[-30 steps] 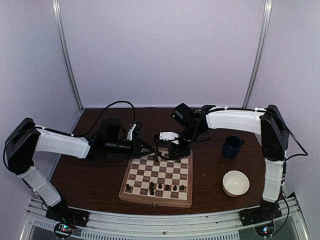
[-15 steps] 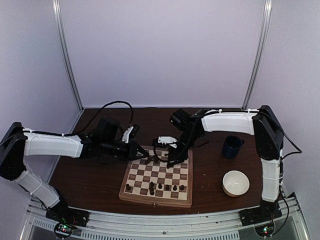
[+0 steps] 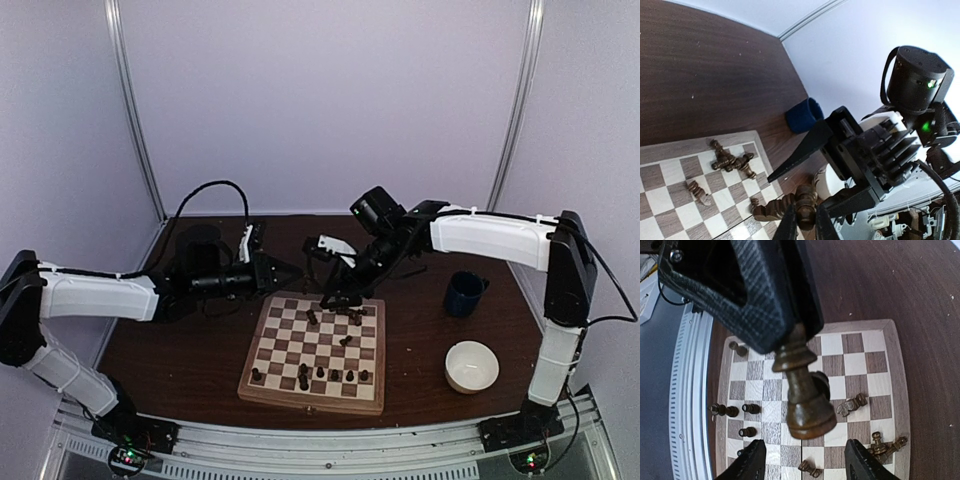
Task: Set up the chess pieces on the board
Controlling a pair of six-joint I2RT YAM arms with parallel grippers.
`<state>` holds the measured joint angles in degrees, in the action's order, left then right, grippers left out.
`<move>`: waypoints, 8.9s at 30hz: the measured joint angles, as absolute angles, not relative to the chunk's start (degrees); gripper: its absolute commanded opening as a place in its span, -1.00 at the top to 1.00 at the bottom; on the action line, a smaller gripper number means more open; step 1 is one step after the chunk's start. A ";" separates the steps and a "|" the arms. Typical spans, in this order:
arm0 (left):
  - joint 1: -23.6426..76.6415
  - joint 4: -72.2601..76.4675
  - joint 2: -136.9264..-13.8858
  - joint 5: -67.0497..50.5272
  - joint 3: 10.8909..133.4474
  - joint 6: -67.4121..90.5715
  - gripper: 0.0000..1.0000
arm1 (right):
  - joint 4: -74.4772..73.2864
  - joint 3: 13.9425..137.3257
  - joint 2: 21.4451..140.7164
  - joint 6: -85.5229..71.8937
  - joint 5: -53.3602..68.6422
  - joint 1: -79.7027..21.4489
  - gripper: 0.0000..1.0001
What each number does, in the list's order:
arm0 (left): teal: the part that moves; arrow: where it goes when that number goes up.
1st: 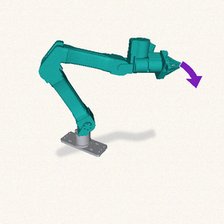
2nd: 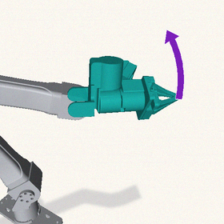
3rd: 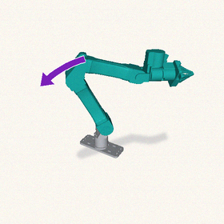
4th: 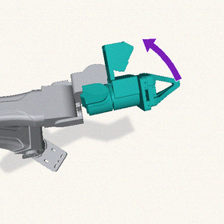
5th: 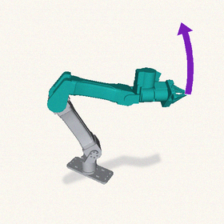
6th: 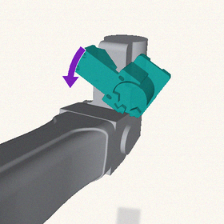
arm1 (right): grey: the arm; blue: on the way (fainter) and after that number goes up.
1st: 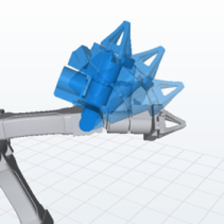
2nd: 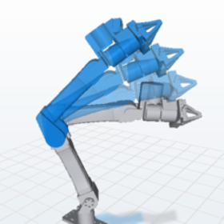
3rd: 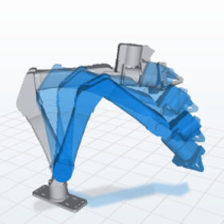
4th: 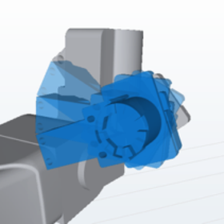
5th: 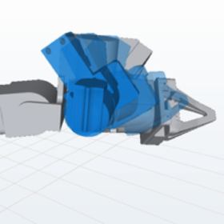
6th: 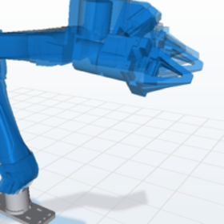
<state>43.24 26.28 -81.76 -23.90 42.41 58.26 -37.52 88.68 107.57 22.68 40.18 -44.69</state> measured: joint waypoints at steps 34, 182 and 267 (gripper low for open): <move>42.61 56.12 -89.34 -22.06 36.34 79.13 1.00 | -15.97 80.84 106.28 0.34 45.30 -40.66 0.72; 32.82 -14.76 -98.98 -21.80 59.33 36.69 0.34 | -32.47 96.62 121.03 18.81 23.27 -53.01 0.11; 41.82 12.67 -69.04 -26.98 33.19 20.12 0.10 | -45.80 103.11 116.88 20.03 37.36 -50.28 0.89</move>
<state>41.82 12.67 -69.04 -26.98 33.19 20.12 -45.80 103.11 116.88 20.03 37.36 -50.28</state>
